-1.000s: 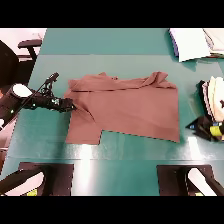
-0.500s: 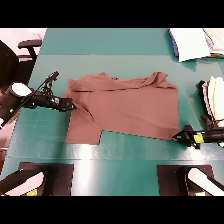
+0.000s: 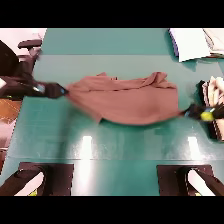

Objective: Fold the shirts.

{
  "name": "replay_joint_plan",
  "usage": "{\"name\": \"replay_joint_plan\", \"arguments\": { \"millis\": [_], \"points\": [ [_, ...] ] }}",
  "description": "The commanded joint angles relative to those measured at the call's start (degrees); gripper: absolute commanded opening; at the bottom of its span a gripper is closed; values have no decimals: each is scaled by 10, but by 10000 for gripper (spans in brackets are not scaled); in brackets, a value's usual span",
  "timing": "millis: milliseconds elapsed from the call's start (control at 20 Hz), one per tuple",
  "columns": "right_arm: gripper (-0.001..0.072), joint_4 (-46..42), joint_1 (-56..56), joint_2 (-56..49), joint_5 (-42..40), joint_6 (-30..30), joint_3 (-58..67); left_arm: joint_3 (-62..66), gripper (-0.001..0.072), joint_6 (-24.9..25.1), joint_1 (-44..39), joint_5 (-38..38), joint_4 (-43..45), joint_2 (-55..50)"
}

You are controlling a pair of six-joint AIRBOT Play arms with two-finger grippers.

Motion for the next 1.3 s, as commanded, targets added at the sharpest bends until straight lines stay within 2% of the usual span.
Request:
{"name": "replay_joint_plan", "arguments": {
  "millis": [0,100,350,500,650,750,950,1150,1250],
  "points": [
    [15,0,11,68,7,18,196,160,23,-10,0,-18,9,73],
    [15,-10,11,86,8,18,325,279,23,-11,0,-11,10,91],
    [15,-20,11,75,43,28,566,527,23,-62,0,-5,20,98],
    [14,-71,11,30,104,59,701,604,22,-100,0,16,79,98],
    [13,-140,11,-17,161,87,794,614,21,-117,0,12,115,95],
    [13,-142,11,-44,176,95,792,571,22,-118,0,-5,119,87],
    [13,-118,12,-93,176,95,639,413,23,-130,0,-69,117,29],
    [13,-120,17,-202,183,89,530,287,24,-118,0,-87,111,-108],
    [13,-124,36,-269,179,76,499,263,24,-110,0,-85,106,-198]
  ]
}}
